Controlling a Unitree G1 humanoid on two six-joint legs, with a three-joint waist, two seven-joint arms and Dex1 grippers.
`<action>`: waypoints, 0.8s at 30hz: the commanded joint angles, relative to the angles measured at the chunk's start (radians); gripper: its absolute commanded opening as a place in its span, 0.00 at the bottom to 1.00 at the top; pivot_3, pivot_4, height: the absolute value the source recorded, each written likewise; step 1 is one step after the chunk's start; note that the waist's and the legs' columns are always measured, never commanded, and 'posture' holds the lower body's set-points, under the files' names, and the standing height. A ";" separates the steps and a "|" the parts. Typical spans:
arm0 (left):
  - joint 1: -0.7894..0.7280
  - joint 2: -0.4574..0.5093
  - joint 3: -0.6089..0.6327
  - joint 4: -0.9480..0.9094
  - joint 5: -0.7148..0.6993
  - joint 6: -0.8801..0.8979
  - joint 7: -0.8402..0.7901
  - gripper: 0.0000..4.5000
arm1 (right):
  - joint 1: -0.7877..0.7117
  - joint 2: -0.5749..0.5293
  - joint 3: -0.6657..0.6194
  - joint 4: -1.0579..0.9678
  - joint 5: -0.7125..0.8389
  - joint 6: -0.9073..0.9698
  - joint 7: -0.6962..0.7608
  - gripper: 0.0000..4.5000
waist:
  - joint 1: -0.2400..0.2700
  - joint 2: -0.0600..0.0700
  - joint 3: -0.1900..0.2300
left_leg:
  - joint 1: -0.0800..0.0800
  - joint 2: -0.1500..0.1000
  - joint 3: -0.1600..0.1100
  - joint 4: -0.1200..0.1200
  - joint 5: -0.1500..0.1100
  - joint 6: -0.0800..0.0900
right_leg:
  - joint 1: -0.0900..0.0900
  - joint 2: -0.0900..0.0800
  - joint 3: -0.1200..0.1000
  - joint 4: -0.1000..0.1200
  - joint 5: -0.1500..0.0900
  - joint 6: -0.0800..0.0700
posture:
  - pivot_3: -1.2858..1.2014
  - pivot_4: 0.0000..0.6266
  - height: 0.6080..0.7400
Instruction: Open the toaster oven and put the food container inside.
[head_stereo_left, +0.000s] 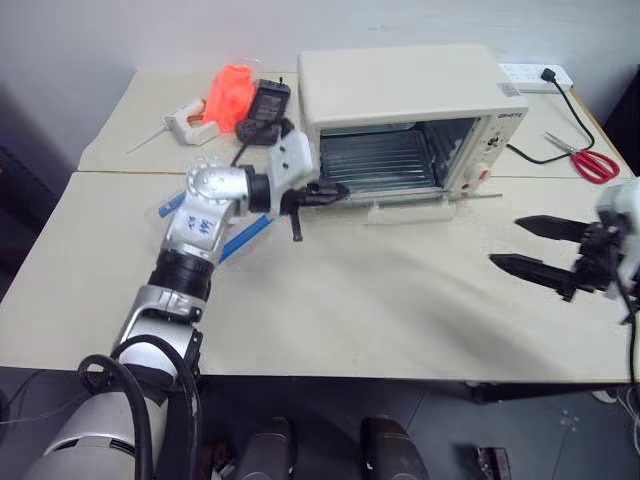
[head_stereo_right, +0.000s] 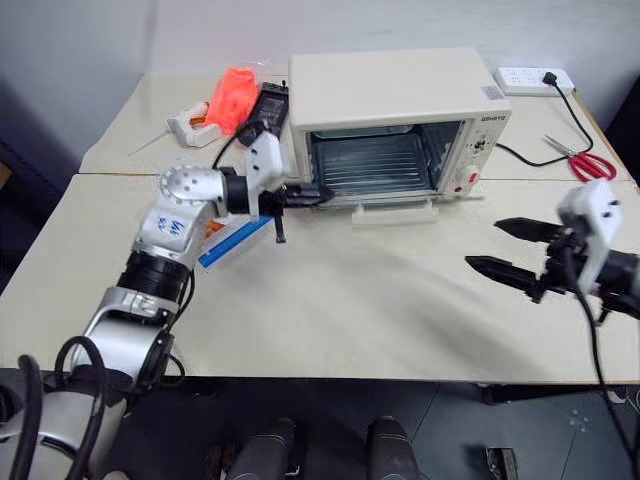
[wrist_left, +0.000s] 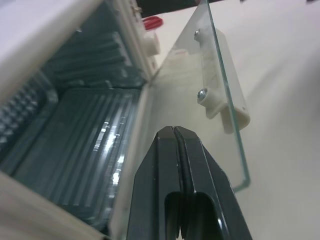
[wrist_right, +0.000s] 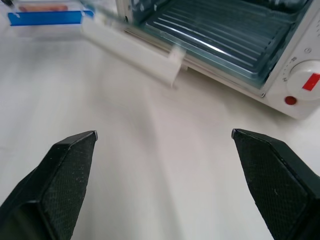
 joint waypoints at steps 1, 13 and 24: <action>0.026 0.002 -0.020 -0.078 0.018 0.006 0.001 0.00 | 0.017 -0.027 -0.092 -0.089 0.069 0.046 -0.019 1.00 | -0.001 0.000 0.000 | 0.000 0.001 0.000 0.001 0.000 0.000 | 0.000 0.001 0.001 0.000 0.000 0.000 | 0.52 0.24 1.00; 0.076 -0.023 -0.157 0.052 0.234 -0.051 0.139 0.00 | 0.030 -0.002 -0.108 -0.164 0.143 0.080 -0.126 1.00 | 0.016 -0.001 0.000 | 0.000 0.000 0.001 0.005 -0.001 0.002 | 0.001 0.000 0.002 0.001 0.000 0.001 | 0.52 0.24 1.00; 0.218 0.074 0.047 -0.519 -0.048 0.383 0.072 0.26 | -0.052 -0.022 -0.020 -0.111 0.152 0.042 -0.117 1.00 | 0.002 -0.001 0.000 | 0.000 0.003 0.000 0.006 -0.002 0.003 | 0.003 0.002 0.002 0.001 0.001 0.001 | 0.52 0.24 1.00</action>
